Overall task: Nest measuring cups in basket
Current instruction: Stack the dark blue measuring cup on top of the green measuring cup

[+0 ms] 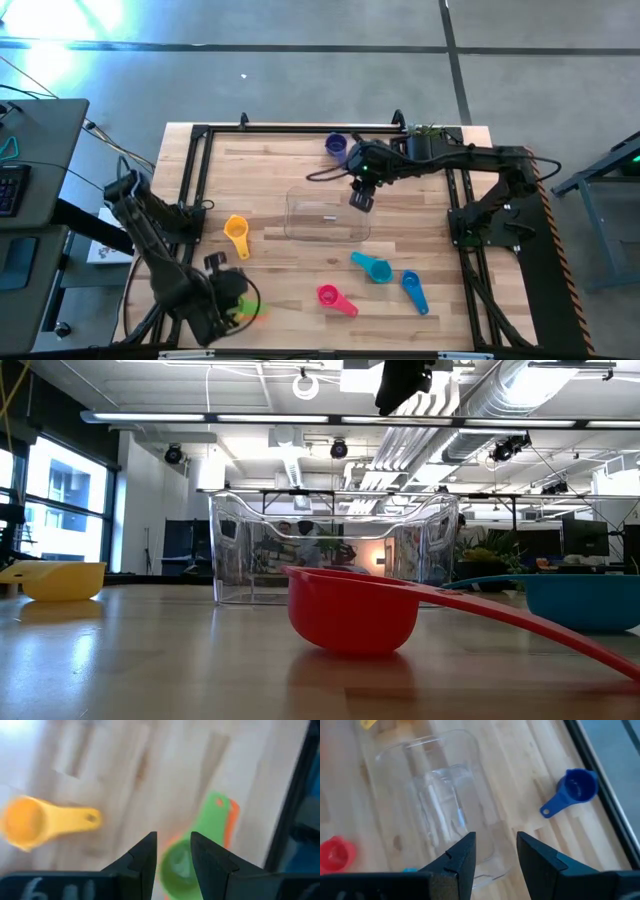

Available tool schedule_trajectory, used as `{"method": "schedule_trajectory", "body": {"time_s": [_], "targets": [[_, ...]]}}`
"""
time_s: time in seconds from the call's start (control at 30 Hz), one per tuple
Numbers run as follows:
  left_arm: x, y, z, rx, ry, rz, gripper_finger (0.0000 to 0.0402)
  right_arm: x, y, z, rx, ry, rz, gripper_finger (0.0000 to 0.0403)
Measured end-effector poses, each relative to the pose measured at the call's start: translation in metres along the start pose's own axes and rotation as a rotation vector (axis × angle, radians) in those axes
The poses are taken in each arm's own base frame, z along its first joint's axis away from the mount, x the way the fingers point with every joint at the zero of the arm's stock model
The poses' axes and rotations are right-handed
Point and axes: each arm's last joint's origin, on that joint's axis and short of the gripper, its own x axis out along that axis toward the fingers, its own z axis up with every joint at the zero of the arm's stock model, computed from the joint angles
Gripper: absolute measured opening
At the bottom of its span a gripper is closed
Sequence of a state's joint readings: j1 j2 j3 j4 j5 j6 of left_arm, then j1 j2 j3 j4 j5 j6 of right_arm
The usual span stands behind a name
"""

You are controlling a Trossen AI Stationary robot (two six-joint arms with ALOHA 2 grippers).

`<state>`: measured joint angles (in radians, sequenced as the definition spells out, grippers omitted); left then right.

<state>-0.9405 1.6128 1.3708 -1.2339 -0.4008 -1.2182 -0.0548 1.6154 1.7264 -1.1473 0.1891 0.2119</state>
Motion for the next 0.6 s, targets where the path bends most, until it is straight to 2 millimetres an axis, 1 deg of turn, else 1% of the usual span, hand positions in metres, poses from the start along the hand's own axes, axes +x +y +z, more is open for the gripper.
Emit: {"method": "schedule_trajectory", "body": {"time_s": [0.1, 0.2, 0.33, 0.47, 0.6], "targets": [[-0.012, 0.019, 0.007, -0.009, -0.05, 0.037, 0.0108, 0.002, -0.011, 0.003, 0.01, -0.007, -0.016, 0.0135], [-0.021, 0.038, 0.014, 0.013, -0.055, 0.083, 0.0108, 0.004, -0.027, 0.006, 0.04, -0.015, -0.038, 0.0135], [-0.031, 0.067, 0.025, 0.04, -0.074, 0.166, 0.0108, 0.007, -0.051, 0.009, 0.083, -0.017, -0.08, 0.0135], [-0.042, 0.097, 0.037, 0.046, -0.146, 0.251, 0.0108, 0.009, -0.077, 0.012, 0.126, -0.032, -0.123, 0.0135], [-0.052, 0.126, 0.049, 0.031, -0.195, 0.281, 0.0108, 0.01, -0.104, 0.013, 0.176, -0.053, -0.167, 0.0136]]}}
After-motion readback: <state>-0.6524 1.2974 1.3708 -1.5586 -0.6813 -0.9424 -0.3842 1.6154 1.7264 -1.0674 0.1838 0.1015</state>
